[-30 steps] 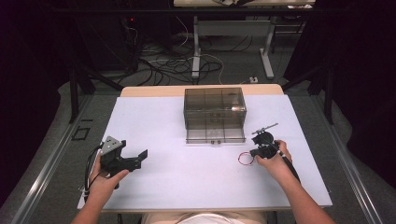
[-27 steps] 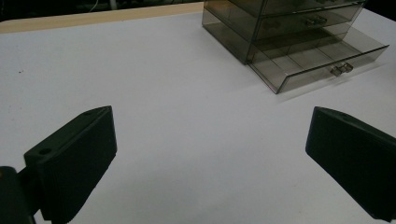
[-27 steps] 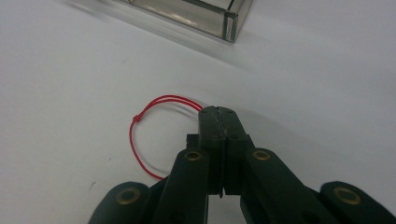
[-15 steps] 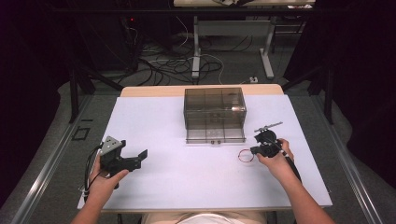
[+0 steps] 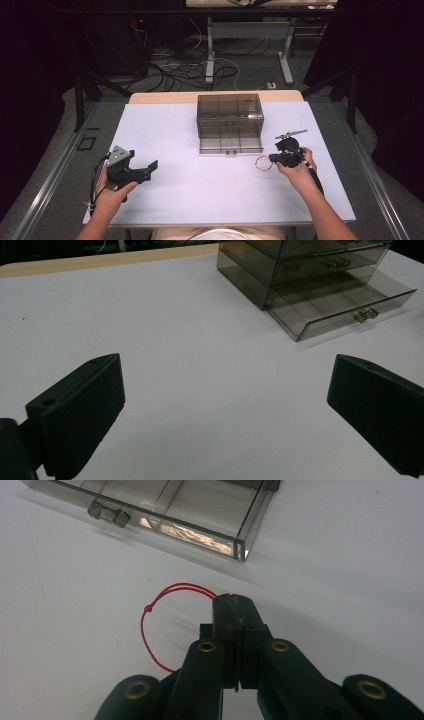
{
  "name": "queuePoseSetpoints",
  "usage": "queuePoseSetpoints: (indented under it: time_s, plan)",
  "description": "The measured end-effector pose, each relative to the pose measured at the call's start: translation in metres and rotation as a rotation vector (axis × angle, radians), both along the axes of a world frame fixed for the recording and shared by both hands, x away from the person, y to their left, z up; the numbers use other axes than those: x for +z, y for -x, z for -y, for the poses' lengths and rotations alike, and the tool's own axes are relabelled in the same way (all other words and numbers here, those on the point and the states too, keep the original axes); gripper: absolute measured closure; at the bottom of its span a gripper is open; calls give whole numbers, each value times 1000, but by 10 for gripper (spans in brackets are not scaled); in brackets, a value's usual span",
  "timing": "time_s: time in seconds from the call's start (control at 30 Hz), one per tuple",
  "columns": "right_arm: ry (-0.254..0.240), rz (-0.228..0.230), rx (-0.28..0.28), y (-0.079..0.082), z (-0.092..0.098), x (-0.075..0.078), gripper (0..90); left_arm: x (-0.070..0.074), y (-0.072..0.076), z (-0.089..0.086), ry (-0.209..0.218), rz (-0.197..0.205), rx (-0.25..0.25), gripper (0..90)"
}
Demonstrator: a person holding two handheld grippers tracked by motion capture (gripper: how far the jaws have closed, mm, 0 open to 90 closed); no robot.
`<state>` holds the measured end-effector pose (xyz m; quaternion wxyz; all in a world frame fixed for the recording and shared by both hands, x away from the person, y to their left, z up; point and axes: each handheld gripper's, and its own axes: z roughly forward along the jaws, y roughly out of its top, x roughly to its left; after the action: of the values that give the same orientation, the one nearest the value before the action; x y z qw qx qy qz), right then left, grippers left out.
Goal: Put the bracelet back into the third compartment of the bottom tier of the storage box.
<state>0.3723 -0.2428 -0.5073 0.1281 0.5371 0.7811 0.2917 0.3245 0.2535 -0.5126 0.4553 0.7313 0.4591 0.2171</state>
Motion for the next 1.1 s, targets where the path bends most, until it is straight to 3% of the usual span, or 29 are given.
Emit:
queuePoseSetpoints:
  time_s: [0.53,0.73,0.97,1.1]
  plan:
    - [-21,63,-16,2,2,8,900,0,0,0,1,3,2,19]
    - [-51,92,-32,3,1,9,900,0,0,0,0,3,2,20]
    - [-80,175,-37,5,4,12,900,0,0,0,0,3,1,20]
    - [-84,199,-45,7,3,14,900,0,0,0,-3,4,1,20]
